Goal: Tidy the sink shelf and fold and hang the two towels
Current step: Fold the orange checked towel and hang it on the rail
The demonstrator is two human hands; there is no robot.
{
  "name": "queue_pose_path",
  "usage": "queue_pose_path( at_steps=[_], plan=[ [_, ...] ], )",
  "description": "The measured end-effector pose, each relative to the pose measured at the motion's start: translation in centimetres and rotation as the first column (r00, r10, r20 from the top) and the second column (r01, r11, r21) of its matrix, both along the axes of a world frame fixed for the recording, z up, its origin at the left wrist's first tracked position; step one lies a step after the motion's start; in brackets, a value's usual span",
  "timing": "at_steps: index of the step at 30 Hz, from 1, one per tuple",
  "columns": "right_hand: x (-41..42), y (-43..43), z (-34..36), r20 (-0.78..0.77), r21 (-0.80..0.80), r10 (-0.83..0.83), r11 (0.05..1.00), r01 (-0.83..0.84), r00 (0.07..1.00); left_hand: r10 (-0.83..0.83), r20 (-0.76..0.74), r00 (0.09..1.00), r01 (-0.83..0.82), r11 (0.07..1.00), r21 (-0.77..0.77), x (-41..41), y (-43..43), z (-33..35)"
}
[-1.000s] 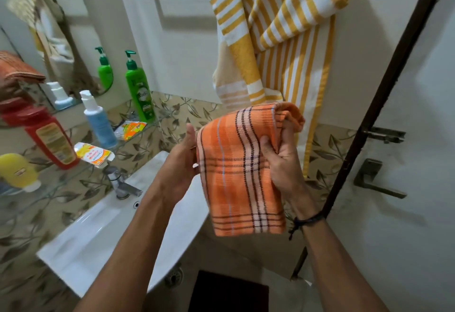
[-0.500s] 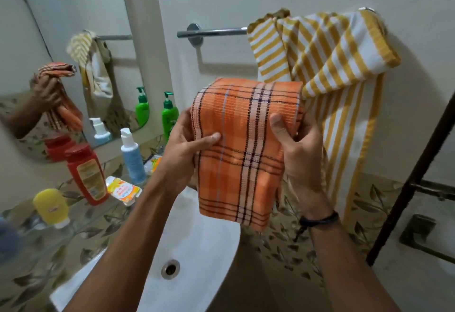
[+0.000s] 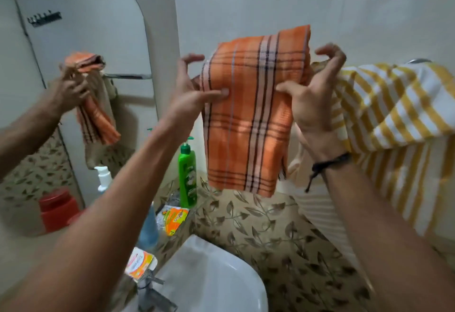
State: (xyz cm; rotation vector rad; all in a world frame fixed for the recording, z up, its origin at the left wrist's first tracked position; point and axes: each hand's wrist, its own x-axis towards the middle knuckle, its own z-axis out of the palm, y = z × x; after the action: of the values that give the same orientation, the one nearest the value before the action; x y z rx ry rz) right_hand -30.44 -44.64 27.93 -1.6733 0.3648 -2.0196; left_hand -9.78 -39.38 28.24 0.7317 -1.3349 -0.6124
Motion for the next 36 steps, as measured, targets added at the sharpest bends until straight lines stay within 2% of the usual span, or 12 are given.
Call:
queue_pose_path(
  at_steps=[3, 6, 9, 11, 13, 17, 20, 22, 26, 30, 33, 36],
  plan=[
    [1.1, -3.0, 4.0, -0.128, -0.138, -0.003, 0.990, -0.015, 0.992, 0.051, 0.076, 0.996, -0.045, 0.996, -0.082, 1.5, -2.6, 4.2],
    [2.3, -6.0, 7.2, -0.237, -0.174, -0.162, 0.977, 0.122, 0.958, 0.067, 0.119, 0.991, -0.055, 0.994, -0.099, 2.5, -5.3, 7.1],
    [3.4, -8.3, 8.3, -0.325, -0.092, -0.396, 0.917, 0.387, 0.859, 0.162, 0.184, 0.970, -0.161, 0.987, -0.022, 2.4, -8.3, 7.8],
    [3.8, -9.0, 8.1, -0.482, 0.018, -0.423, 0.871, 0.491, 0.768, 0.193, 0.297, 0.935, -0.216, 0.975, 0.048, 2.3, -10.1, 6.9],
    [3.9, -8.9, 7.6, -0.654, 0.032, -0.430, 0.807, 0.590, 0.623, 0.158, 0.394, 0.906, -0.215, 0.971, 0.106, 2.7, -11.5, 6.0],
    [3.6, -7.6, 7.7, -0.818, -0.186, -0.531, 0.610, 0.770, 0.223, 0.148, 0.563, 0.813, -0.258, 0.958, 0.121, 4.1, -12.9, 5.6],
    [3.6, -7.8, 7.5, -0.772, -0.418, -0.634, 0.453, 0.788, -0.045, 0.267, 0.767, 0.583, -0.425, 0.905, 0.007, 5.0, -13.6, 5.9],
    [3.8, -8.3, 7.3, -0.645, -0.590, -0.753, 0.379, 0.713, -0.133, 0.332, 0.824, 0.459, -0.472, 0.877, -0.090, 5.2, -13.7, 6.1],
    [4.0, -8.0, 8.1, -0.733, -0.576, -0.670, 0.521, 0.630, -0.115, 0.385, 0.866, 0.320, -0.457, 0.863, -0.214, 5.1, -13.9, 6.6],
    [4.1, -7.1, 10.0, -0.819, -0.512, -0.555, 0.596, 0.619, -0.143, 0.311, 0.895, 0.320, -0.469, 0.873, -0.136, 5.6, -14.4, 6.9],
    [4.6, -7.9, 10.7, -0.949, -0.305, -0.274, 0.691, 0.656, -0.153, 0.231, 0.924, 0.307, -0.481, 0.875, -0.059, 5.8, -14.2, 6.9],
    [4.4, -8.7, 10.9, -0.986, -0.146, -0.056, 0.760, 0.634, -0.159, 0.183, 0.979, 0.093, -0.474, 0.873, -0.118, 5.2, -13.8, 6.6]
  ],
)
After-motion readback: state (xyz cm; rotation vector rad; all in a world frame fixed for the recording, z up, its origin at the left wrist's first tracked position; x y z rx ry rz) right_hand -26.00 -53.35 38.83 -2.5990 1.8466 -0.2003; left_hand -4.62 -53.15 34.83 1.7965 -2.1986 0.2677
